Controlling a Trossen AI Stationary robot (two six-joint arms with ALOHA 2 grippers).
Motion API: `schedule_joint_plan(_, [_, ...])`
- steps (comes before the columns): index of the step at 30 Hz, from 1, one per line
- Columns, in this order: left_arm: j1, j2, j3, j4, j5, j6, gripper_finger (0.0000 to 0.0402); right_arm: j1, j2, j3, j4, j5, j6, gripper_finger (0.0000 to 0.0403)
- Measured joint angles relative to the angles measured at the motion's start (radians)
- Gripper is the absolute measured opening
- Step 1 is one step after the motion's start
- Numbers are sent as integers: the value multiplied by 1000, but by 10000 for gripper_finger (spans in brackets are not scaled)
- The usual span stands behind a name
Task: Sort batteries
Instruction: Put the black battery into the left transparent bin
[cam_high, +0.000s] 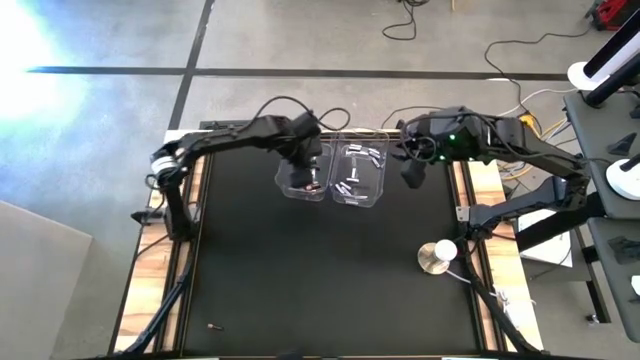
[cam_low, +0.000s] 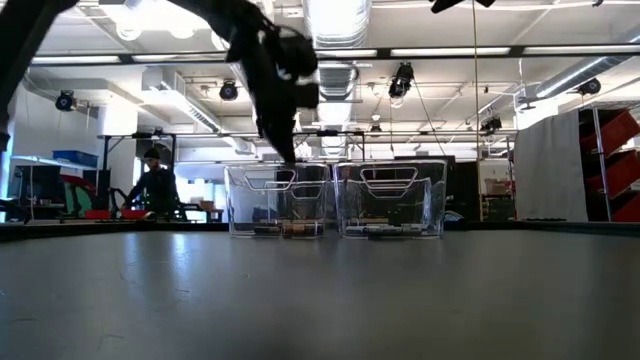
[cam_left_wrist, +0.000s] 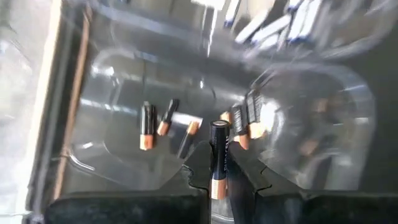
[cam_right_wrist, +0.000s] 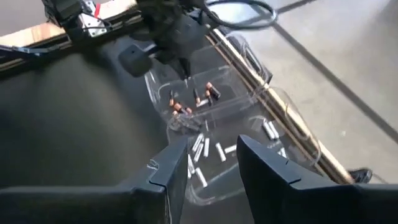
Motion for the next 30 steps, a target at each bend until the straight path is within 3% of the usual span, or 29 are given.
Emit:
schedule_joint_plan(7, [45,141,39,-9,-1,44,9,22,-1,-1,-65,0,62,142])
schedule_joint_plan(17, [64,296,208,-113,-1,113,9,22,-1,-1,-84,2,78,133])
schedule_joint_plan(30, [92,380,207,-85,0,208,9,22,0,-2,-140,2,130,128])
